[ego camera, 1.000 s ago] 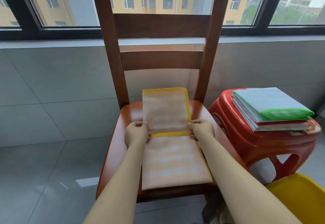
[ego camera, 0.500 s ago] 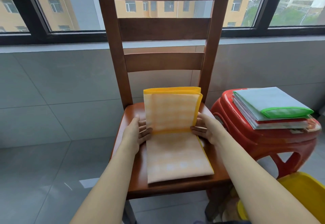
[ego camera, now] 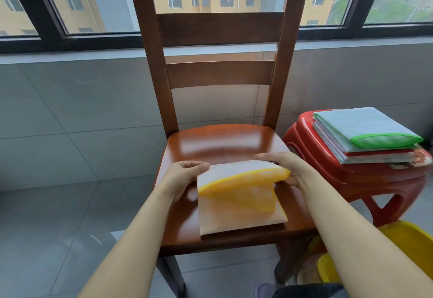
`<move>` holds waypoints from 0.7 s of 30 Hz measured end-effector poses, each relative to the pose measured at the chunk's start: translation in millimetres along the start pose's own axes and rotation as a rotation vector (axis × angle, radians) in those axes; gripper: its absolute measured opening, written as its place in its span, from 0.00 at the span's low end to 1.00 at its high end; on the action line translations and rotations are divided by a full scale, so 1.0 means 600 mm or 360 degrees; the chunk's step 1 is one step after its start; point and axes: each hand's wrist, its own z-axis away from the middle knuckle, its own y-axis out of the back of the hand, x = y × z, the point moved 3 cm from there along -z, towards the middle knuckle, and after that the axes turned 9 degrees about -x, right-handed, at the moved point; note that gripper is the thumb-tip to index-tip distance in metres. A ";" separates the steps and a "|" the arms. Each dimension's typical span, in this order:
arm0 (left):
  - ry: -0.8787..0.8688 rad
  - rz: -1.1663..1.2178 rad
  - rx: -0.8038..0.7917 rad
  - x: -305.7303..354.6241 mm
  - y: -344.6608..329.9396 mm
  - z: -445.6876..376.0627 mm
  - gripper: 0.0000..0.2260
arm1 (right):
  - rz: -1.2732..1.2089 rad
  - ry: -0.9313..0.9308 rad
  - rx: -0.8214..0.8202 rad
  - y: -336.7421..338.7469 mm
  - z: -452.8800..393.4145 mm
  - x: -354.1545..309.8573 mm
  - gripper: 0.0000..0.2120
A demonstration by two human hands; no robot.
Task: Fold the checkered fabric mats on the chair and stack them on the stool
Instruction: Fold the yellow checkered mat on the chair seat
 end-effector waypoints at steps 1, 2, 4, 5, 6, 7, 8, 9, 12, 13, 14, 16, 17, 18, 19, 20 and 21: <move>0.0015 -0.0025 -0.0003 -0.002 0.001 -0.001 0.05 | 0.0017 -0.0011 -0.0007 0.002 -0.001 0.001 0.06; 0.0027 -0.0040 0.0006 -0.005 0.003 -0.001 0.06 | 0.0022 -0.0011 -0.0010 0.004 -0.001 0.002 0.07; 0.0025 -0.0087 0.0020 -0.006 0.002 0.000 0.08 | 0.0048 -0.0004 -0.0036 0.002 0.002 0.002 0.08; 0.0018 -0.0111 0.0026 -0.006 0.001 0.001 0.09 | 0.0059 -0.0003 -0.0049 0.001 0.004 0.001 0.09; 0.0013 -0.0128 0.0032 -0.006 0.001 0.002 0.09 | 0.0081 -0.0001 -0.0060 -0.001 0.007 0.000 0.10; 0.0006 -0.0150 0.0038 -0.006 0.000 0.002 0.10 | 0.0116 -0.0003 -0.0061 -0.002 0.008 0.000 0.10; 0.0000 -0.0190 0.0045 -0.006 0.000 0.002 0.10 | 0.0163 -0.0011 -0.0058 -0.003 0.009 0.001 0.10; -0.0006 -0.0264 0.0051 -0.004 -0.001 0.002 0.10 | 0.0222 -0.0020 -0.0048 -0.003 0.009 0.001 0.10; -0.0027 -0.0452 0.0023 -0.004 -0.008 0.005 0.11 | 0.0402 -0.0003 -0.0018 -0.005 0.010 0.004 0.10; -0.0033 -0.0476 0.0005 -0.005 -0.009 0.006 0.11 | 0.0444 0.0012 -0.0006 -0.005 0.009 0.005 0.09; -0.0040 -0.0504 -0.0002 -0.006 -0.009 0.006 0.11 | 0.0487 0.0031 0.0005 -0.005 0.010 0.005 0.09; -0.0058 -0.0633 0.0004 -0.009 -0.007 0.005 0.10 | 0.0599 0.0087 0.0032 -0.006 0.011 0.005 0.09; -0.0071 -0.0735 0.0019 -0.010 -0.005 0.004 0.10 | 0.0665 0.0119 0.0043 -0.006 0.011 0.005 0.10; -0.0090 -0.0844 0.0035 -0.011 -0.005 0.003 0.10 | 0.0745 0.0148 0.0051 -0.006 0.011 0.006 0.10; -0.0108 -0.0949 0.0046 -0.011 -0.006 0.002 0.10 | 0.0841 0.0173 0.0058 -0.006 0.012 0.007 0.10; -0.0122 -0.1040 0.0046 -0.011 -0.007 0.002 0.10 | 0.0943 0.0198 0.0060 -0.008 0.013 0.007 0.11; -0.0134 -0.1118 0.0042 -0.011 -0.009 0.002 0.10 | 0.1033 0.0222 0.0053 -0.009 0.015 0.008 0.11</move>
